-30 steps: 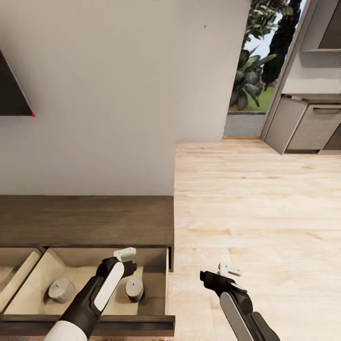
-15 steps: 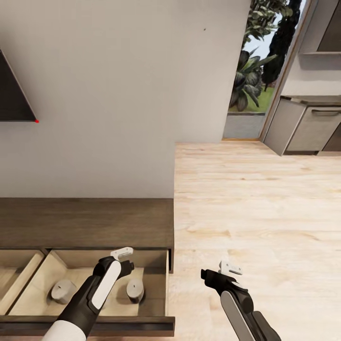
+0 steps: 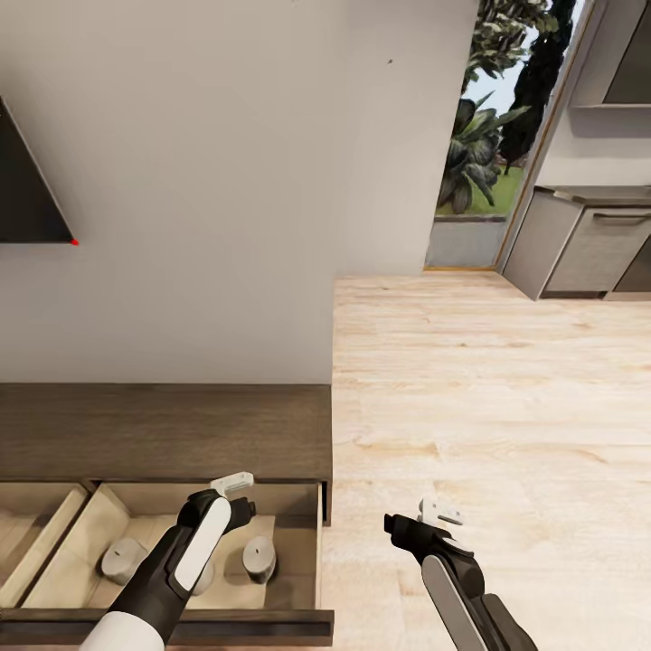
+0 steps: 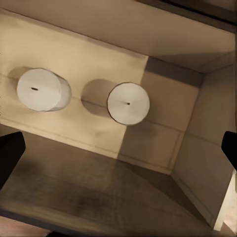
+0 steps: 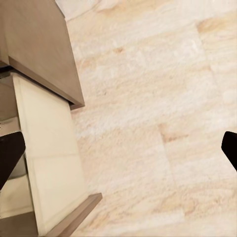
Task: Place each of the two pumpkins and all three candles from the living room inside a cabinet in the living room (use any cabinet), then make sure every cabinet is closed, and position the cauldron so it is next to a table in the living room.
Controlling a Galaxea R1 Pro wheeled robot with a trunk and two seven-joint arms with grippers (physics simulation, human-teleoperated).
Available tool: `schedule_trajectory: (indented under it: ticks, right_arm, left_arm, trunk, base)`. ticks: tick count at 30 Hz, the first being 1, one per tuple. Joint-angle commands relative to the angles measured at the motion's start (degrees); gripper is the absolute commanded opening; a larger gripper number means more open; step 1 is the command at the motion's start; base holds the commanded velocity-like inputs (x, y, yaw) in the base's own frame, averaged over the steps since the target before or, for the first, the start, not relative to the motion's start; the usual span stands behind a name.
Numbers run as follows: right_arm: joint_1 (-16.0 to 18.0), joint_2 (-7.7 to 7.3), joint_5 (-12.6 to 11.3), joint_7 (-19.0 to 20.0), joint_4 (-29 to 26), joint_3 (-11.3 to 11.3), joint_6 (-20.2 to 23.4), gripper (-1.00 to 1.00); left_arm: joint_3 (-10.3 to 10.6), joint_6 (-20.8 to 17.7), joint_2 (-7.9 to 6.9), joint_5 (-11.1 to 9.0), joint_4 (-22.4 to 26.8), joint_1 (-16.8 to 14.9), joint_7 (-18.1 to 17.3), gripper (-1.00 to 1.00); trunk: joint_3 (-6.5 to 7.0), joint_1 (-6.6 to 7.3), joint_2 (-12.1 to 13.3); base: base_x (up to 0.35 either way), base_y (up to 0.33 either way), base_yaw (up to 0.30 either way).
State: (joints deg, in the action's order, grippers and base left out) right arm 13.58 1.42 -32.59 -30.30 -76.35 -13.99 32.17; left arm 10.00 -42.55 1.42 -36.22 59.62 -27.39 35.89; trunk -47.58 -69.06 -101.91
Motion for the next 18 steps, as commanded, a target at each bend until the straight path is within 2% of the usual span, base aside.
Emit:
schedule_trajectory:
  ticks: [1,18]
  right_arm:
    - [0.04,-0.01,-0.55,-0.56,-0.06,-0.08,0.06,1.00]
    - [0.04,-0.01,-0.63,-0.50,0.30,0.01,0.03,1.00]
  left_arm:
    - [0.10,-0.22,-0.02,-0.60,0.06,-0.03,0.59,1.00]
    - [0.22,-1.13,-0.17,-0.60,-0.49,-0.03,0.59,1.00]
  trunk:
    - [0.13,0.23,0.39]
    - [3.19,3.96,7.21]
  base:
    - [0.000,0.000,0.000]
    - [0.000,0.000,0.000]
